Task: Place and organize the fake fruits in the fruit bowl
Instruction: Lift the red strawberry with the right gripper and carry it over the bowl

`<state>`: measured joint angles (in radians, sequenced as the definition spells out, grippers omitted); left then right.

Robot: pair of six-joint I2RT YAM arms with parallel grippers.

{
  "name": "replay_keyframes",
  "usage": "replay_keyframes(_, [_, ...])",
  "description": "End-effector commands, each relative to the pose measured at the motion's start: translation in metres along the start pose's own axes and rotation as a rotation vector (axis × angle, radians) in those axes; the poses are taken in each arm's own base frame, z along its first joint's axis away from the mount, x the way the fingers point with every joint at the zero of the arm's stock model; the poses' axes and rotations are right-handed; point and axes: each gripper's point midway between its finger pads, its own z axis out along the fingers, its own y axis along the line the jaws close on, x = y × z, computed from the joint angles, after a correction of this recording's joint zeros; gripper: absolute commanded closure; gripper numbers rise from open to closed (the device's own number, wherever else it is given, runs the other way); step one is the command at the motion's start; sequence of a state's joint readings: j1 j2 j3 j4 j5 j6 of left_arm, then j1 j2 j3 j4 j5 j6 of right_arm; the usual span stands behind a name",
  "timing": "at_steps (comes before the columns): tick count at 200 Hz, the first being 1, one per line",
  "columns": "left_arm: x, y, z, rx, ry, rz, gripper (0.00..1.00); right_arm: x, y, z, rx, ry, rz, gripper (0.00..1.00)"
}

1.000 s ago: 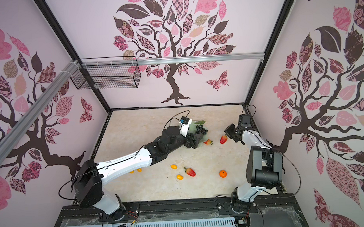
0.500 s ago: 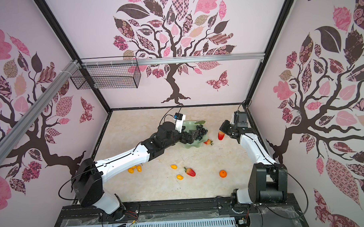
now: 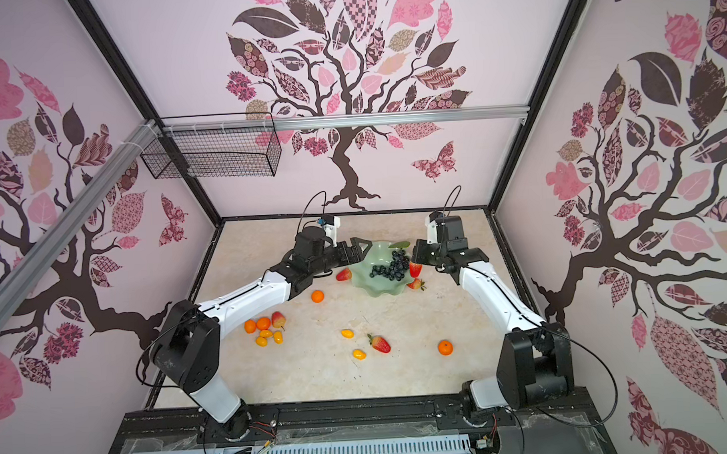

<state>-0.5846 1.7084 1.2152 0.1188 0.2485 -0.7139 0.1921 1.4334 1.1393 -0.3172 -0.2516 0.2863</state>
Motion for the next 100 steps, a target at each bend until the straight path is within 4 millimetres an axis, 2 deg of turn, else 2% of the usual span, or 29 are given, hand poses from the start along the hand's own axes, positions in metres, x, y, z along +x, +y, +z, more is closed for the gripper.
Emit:
replay_keyframes(1, [-0.008,-0.006,0.000,0.056,-0.001,-0.070,0.02,0.008,0.012,0.014,0.014,0.064,-0.103,1.00])
replay_keyframes(29, [-0.016,0.000,0.001,0.076,-0.013,-0.109,0.02,0.022,0.028,0.033,-0.009,0.137,-0.139,1.00])
replay_keyframes(65, [-0.021,0.011,0.002,0.074,-0.018,-0.146,0.02,0.044,0.037,0.052,-0.019,0.237,-0.172,1.00])
replay_keyframes(100, [-0.022,0.017,0.001,0.045,-0.019,-0.133,0.02,0.063,0.035,0.064,-0.003,0.309,-0.188,1.00])
